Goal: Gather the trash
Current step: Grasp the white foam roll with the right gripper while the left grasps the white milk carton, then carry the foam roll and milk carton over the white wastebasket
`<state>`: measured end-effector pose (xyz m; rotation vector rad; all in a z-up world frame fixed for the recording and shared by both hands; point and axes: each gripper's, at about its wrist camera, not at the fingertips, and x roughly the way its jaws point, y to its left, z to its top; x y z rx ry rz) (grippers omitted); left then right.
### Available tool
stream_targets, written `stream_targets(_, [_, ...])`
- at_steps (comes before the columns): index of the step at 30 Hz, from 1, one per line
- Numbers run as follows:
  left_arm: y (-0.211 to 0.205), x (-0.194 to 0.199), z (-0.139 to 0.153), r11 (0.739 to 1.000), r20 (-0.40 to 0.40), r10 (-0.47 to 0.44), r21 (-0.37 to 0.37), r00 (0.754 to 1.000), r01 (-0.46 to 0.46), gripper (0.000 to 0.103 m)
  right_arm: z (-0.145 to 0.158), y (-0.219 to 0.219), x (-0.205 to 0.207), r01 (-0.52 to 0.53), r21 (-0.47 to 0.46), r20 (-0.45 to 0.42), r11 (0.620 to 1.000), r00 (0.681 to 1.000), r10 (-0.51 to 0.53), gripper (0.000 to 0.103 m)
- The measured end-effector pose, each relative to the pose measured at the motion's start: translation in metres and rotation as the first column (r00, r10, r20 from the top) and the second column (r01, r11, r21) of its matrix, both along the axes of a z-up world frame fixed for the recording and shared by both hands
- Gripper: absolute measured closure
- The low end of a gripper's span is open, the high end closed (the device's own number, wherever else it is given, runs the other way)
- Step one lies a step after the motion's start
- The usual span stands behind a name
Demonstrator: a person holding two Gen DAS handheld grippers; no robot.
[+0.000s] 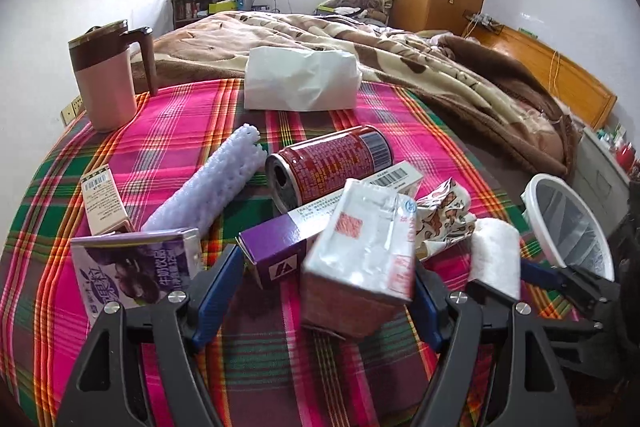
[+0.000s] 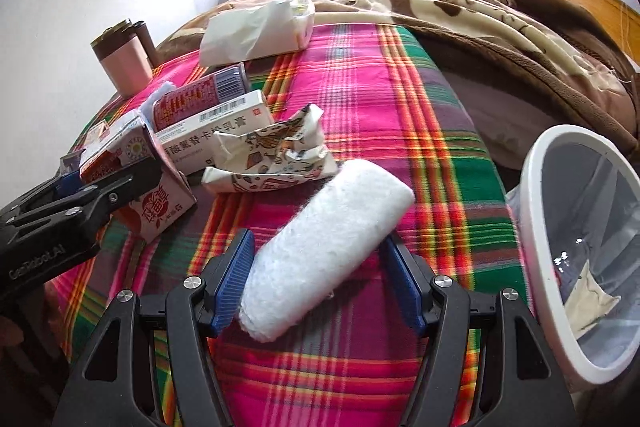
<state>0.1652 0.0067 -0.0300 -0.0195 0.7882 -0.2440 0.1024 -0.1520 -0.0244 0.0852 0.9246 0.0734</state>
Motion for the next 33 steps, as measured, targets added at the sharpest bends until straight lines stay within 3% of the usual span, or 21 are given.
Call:
stream_targets(8, [-0.004,0.000,-0.001,0.999,-0.001,-0.008,-0.031,1.000,0.008,0.026,0.001,0.000,-0.001,0.005,0.003,0.012,1.000,1.000,-0.005,0.055])
stream_targets(12, [-0.006,-0.001,-0.003,0.998,-0.019,-0.026,-0.050,0.999,0.025,0.038,0.002,-0.001,-0.002,0.011,0.012,0.022,1.000,1.000,-0.011,0.062])
stream_targets(17, [-0.009,-0.003,-0.004,0.997,-0.030,-0.043,-0.064,0.999,0.041,0.064,0.004,-0.001,-0.005,0.009,0.022,0.038,1.000,0.999,-0.010,0.075])
stream_targets(33, [-0.008,-0.021,0.010,0.997,0.010,-0.028,-0.066,1.000,0.028,0.065,0.014,-0.004,-0.018,0.007,0.023,0.101,1.000,0.995,-0.010,0.080])
